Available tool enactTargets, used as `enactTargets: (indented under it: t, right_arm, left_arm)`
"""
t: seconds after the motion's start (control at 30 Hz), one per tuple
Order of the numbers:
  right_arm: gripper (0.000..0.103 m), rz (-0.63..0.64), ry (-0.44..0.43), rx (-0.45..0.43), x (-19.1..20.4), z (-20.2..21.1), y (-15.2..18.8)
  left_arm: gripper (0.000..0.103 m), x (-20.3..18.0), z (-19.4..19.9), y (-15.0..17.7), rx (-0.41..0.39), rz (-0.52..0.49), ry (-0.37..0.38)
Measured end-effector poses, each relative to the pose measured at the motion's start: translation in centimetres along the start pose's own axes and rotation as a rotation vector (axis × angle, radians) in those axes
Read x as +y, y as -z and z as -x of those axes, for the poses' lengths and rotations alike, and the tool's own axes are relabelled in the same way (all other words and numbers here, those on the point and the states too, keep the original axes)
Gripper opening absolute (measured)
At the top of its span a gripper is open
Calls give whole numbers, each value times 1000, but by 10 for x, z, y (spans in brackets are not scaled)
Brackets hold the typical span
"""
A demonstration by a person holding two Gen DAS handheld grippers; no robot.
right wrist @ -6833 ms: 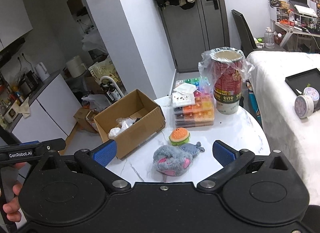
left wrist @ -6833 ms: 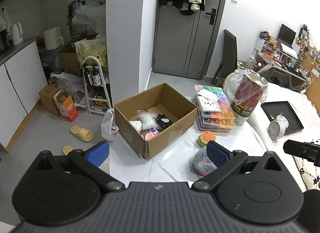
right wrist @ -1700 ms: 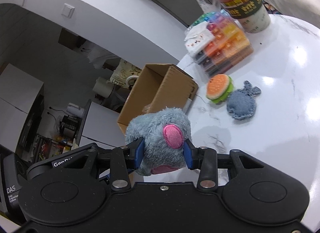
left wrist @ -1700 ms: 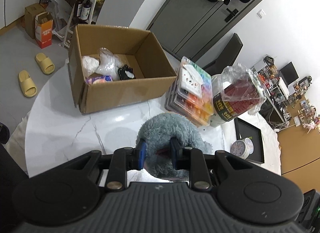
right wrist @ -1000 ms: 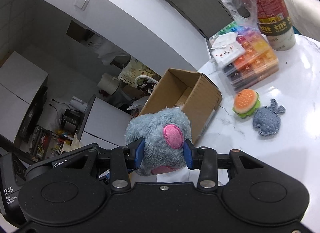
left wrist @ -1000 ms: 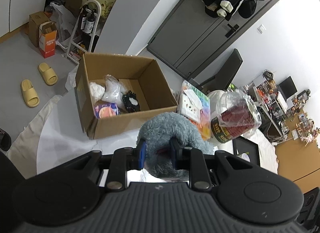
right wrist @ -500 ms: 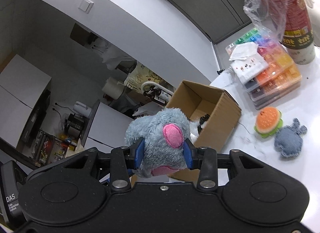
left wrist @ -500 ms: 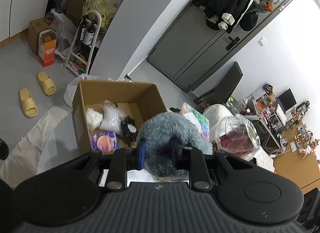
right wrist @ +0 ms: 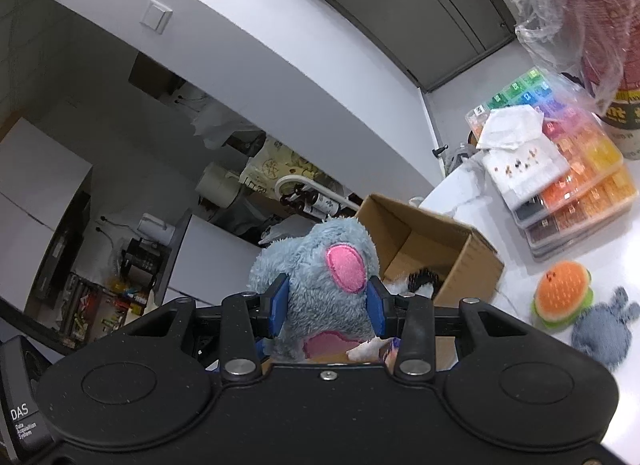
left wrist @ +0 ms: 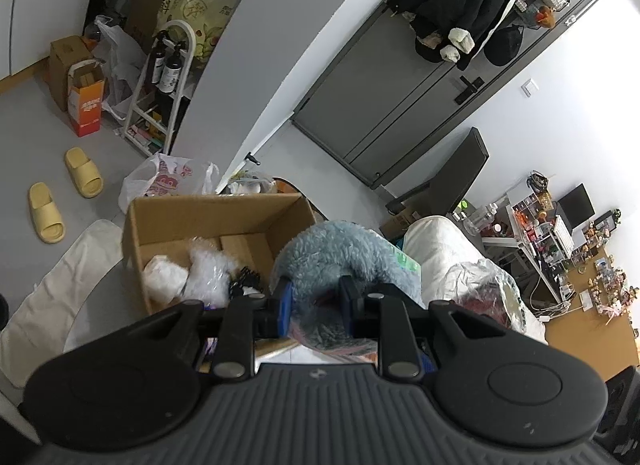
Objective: Organize soft objects
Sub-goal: 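Lift the grey mouse plush with the right tool and carry it to the box, then lower the mouse plush into the box and open the right tool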
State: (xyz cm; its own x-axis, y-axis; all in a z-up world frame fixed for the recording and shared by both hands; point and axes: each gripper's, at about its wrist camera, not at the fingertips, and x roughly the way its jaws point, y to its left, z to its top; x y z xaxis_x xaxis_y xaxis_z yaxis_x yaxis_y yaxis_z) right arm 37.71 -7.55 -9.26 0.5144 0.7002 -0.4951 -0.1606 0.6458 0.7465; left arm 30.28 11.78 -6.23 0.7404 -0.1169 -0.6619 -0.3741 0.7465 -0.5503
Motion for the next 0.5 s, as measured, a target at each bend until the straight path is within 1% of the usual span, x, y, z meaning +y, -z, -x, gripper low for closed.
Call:
enactTargets:
  t: [0.27,0.5]
  right_arm:
    - [40,14,28,11,0,-35,-14]
    - [40,-5,43,3,-3,-58,-21]
  left_arm:
    - [23,7,-29,-18,19,19,-23]
    - [23,11,-50,-31,27,32,-41]
